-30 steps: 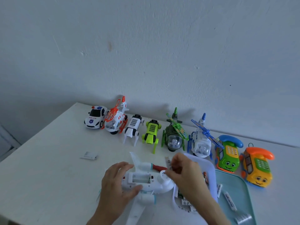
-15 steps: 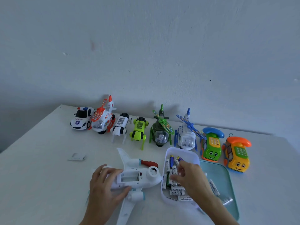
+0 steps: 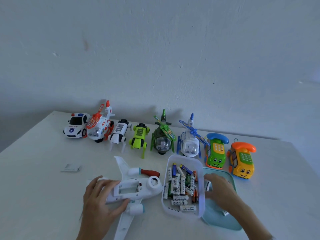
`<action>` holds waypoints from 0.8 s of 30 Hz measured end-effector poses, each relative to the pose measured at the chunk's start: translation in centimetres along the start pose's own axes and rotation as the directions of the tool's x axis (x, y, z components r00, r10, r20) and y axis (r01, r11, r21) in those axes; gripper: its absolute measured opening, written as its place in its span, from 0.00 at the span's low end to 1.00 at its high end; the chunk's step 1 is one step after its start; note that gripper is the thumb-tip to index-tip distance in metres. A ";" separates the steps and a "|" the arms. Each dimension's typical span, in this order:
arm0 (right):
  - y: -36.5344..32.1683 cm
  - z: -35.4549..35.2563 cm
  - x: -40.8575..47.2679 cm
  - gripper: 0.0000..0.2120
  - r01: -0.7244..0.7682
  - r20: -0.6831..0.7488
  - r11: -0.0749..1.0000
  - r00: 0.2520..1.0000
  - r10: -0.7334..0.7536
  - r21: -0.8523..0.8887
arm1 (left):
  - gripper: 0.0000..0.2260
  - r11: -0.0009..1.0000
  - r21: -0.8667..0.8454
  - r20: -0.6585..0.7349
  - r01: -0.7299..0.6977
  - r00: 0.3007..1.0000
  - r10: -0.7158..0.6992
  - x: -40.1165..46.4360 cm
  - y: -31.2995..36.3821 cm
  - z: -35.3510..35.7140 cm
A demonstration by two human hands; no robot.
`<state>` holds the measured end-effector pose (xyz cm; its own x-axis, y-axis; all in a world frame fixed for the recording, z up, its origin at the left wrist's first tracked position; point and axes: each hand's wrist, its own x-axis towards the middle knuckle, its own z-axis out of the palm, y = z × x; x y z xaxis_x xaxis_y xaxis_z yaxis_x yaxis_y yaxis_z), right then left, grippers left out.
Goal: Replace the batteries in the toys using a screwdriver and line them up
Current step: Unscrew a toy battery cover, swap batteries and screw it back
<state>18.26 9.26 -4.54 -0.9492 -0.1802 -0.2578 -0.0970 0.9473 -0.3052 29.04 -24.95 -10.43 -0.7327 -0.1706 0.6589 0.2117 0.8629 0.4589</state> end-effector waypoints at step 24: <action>-17.4 3.9 -2.7 0.09 0.366 -0.251 0.777 0.929 -0.272 0.513 | 0.23 0.993 0.092 0.060 0.068 0.995 -0.073 -0.8 0.9 -0.7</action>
<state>23.70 -7.82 -2.11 -0.9305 -0.3588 0.0735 -0.2692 0.5340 -0.8015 30.27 -24.35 -10.13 -0.7837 -0.2046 0.5864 0.1014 0.8894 0.4458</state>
